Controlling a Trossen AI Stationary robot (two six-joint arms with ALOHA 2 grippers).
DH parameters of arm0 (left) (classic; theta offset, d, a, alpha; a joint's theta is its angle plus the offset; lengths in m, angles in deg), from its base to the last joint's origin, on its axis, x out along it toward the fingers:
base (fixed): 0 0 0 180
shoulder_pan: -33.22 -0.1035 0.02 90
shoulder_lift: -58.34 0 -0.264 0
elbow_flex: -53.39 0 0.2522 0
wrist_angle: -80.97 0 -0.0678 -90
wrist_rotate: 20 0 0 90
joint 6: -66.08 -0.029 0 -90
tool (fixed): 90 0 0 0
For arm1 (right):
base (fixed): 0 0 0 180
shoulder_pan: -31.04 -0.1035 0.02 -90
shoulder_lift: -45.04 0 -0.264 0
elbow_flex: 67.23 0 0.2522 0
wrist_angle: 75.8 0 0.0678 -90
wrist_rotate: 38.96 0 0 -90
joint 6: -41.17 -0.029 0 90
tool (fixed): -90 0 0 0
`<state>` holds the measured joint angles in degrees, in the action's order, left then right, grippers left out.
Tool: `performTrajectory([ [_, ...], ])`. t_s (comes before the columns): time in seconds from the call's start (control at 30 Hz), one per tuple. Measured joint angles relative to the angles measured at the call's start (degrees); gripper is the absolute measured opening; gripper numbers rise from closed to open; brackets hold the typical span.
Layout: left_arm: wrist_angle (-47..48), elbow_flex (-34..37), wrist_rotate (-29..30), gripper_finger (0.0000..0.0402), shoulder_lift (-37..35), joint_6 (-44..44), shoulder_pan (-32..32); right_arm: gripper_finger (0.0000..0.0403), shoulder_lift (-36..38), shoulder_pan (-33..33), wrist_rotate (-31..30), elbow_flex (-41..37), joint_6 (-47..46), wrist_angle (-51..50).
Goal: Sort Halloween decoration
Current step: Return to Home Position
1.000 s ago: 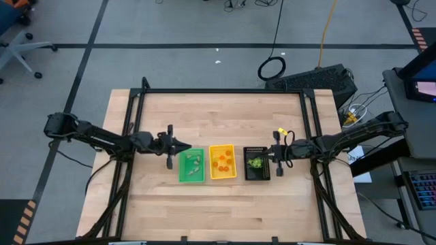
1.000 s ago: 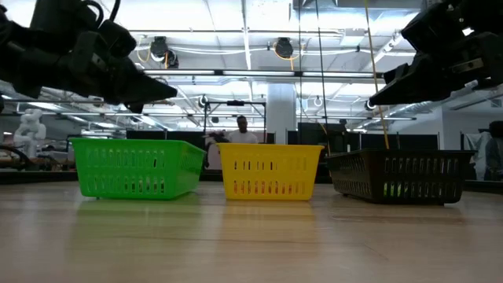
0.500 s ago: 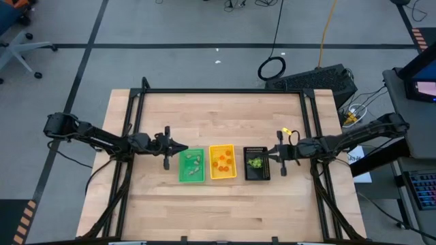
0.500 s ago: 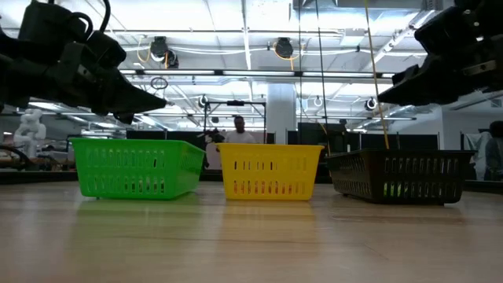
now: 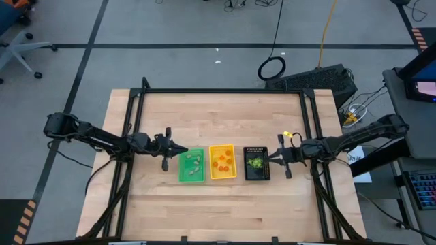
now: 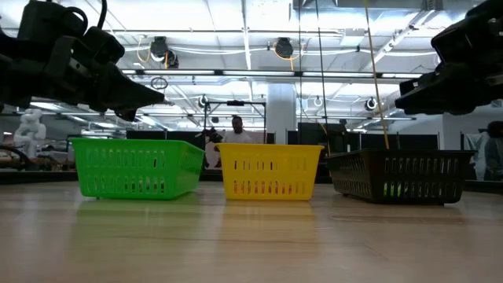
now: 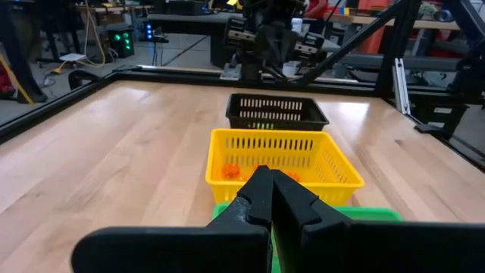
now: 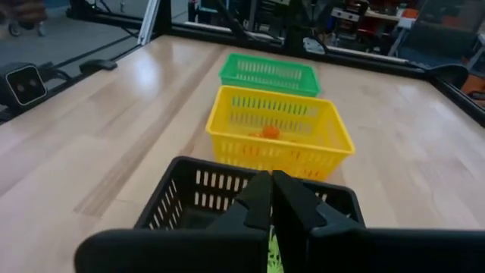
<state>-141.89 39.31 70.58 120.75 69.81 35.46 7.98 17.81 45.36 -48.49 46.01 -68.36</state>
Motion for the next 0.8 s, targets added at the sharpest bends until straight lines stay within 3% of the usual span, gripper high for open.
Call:
performTrajectory([
  [0.8, 0.0, 0.1, 0.0, 0.0002, 0.0, 0.1, 0.0, 0.0, 17.6, 0.0, -0.1, -2.0, 3.0, -8.2],
])
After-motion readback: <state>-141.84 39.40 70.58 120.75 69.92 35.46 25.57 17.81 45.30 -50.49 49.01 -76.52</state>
